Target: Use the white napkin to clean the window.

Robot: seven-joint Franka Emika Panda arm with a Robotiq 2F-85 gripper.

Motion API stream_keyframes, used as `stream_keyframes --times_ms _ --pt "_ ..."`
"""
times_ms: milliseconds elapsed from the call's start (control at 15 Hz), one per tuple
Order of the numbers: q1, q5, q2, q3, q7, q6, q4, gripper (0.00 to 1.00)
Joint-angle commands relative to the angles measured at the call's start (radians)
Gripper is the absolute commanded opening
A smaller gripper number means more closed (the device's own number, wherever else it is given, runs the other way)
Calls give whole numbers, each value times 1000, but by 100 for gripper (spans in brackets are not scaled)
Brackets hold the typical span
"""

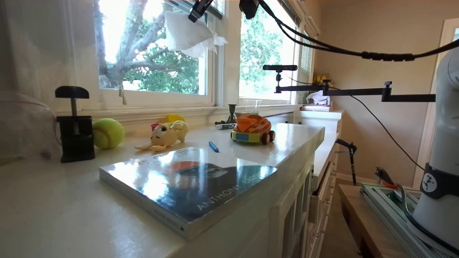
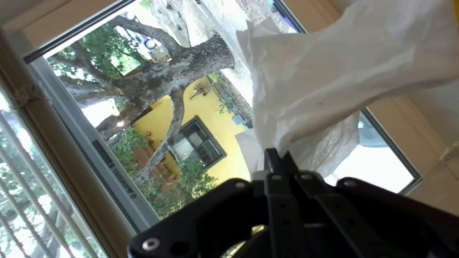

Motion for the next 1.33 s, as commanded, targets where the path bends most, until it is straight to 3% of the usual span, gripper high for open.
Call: stream_keyframes --times_ms 0,600,1267 --pt "-26 -77 -38 -29 2 25 -8 0" --pt "-40 -143 -18 -94 21 54 30 0" --pt "-50 -178 43 -114 22 57 95 0"
